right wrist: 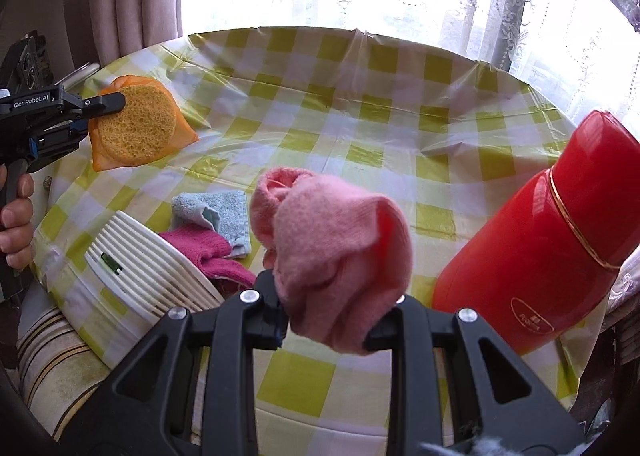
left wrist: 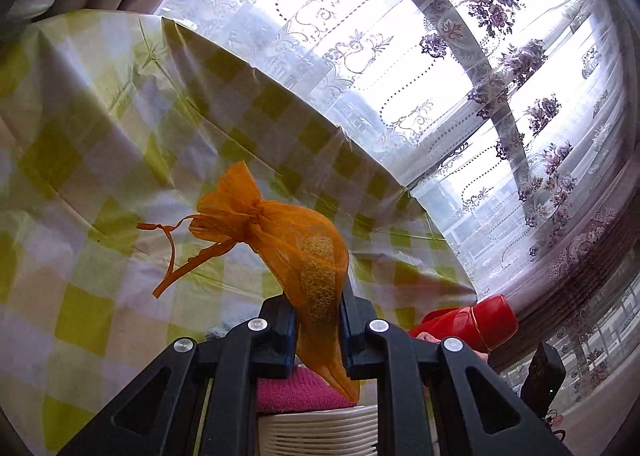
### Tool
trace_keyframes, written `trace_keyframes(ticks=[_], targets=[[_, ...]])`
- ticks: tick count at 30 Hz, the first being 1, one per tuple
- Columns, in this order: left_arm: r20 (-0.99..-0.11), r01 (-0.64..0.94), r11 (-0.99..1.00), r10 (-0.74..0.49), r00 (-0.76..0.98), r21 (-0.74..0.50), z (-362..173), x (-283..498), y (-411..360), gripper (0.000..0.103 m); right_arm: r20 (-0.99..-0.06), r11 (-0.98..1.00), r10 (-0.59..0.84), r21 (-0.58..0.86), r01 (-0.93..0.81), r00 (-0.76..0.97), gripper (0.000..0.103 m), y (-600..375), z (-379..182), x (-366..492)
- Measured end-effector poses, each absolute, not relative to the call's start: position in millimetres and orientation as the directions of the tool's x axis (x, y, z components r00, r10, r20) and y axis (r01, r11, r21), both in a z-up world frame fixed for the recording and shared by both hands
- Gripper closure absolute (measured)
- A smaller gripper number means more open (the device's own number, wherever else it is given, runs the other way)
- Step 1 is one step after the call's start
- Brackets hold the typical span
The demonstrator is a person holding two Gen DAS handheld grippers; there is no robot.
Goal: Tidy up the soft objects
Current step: 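Lift the pink cloth and sponge bag and carry them toward the purple box, then lower both tools into the box and open them to release the items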
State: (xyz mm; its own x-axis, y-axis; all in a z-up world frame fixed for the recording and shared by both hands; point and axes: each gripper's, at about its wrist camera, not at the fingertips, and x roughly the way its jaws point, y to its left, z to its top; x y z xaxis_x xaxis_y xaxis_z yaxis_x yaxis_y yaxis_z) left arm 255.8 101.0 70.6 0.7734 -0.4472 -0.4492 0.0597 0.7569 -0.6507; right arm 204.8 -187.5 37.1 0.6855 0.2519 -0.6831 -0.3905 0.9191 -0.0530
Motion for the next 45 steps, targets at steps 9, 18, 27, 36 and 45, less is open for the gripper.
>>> trace_keyframes(ticks=[9, 18, 27, 36, 45], targets=[[-0.402, 0.13, 0.752, -0.481, 0.779, -0.646, 91.0, 213.7, 78.8, 0.086, -0.691, 0.932, 0.222, -0.056, -0.357, 0.688, 0.073, -217.9, 35.8, 157.7], [-0.394, 0.234, 0.749, -0.556, 0.732, -0.62, 105.6, 178.7, 30.2, 0.086, -0.708, 0.949, 0.149, -0.093, -0.3, 0.69, 0.073, -252.0, 29.9, 124.8], [-0.437, 0.311, 0.738, -0.627, 0.645, -0.599, 98.2, 162.1, -29.5, 0.086, -0.722, 0.971, 0.084, -0.097, -0.22, 0.687, 0.073, -284.4, 28.7, 103.1], [-0.496, 0.337, 0.736, -0.656, 0.569, -0.587, 84.4, 148.6, -75.4, 0.086, -0.719, 0.982, 0.051, -0.091, -0.167, 0.693, 0.073, -312.5, 30.4, 85.9], [-0.52, 0.373, 0.715, -0.691, 0.502, -0.591, 79.7, 136.0, -114.9, 0.086, -0.713, 0.992, 0.004, -0.084, -0.091, 0.701, 0.073, -355.4, 32.9, 65.9]])
